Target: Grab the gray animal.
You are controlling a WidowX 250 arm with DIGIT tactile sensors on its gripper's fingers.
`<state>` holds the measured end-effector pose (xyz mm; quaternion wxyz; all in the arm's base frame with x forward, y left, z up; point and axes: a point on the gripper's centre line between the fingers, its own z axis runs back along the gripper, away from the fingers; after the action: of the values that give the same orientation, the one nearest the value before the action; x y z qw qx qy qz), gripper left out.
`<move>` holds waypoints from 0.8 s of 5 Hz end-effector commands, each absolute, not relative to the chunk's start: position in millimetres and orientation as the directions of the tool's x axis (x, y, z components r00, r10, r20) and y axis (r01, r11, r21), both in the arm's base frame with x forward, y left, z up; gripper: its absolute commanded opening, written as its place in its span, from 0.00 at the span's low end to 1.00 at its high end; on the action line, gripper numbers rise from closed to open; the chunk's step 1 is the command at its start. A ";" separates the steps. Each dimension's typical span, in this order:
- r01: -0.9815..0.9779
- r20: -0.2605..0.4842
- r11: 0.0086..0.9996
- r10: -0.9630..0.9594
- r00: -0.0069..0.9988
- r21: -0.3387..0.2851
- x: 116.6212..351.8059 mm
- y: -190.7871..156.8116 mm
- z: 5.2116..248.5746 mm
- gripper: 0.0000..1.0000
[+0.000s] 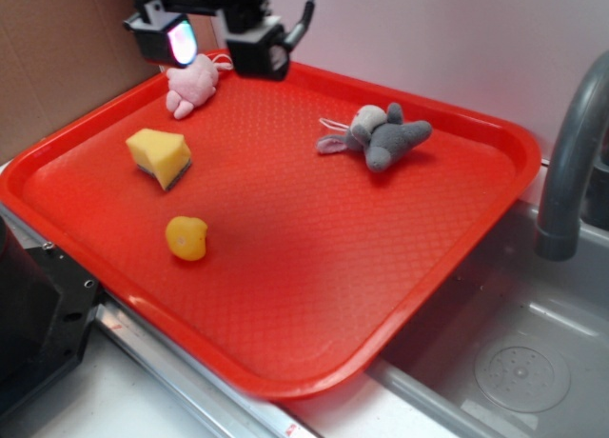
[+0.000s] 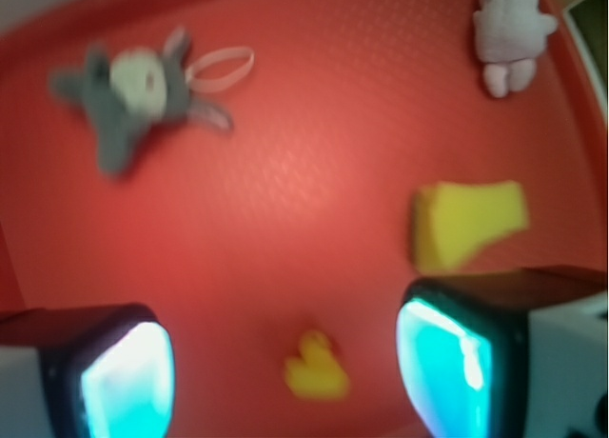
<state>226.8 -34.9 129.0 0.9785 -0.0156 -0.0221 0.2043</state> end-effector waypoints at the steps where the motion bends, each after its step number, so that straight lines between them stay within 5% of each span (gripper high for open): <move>1: -0.500 0.048 0.857 0.509 0.860 -0.126 233.1 -12.8 158.6 1.00; 2: -0.500 0.048 0.857 0.509 0.860 -0.126 233.1 -12.8 158.6 1.00; 3: -0.537 0.038 0.841 0.540 0.841 -0.065 250.8 -24.6 132.4 1.00; 4: -0.517 0.096 0.842 0.533 0.841 -0.154 284.9 -46.8 102.8 1.00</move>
<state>271.5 -47.3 86.5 0.9598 -0.0461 -0.0362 0.2746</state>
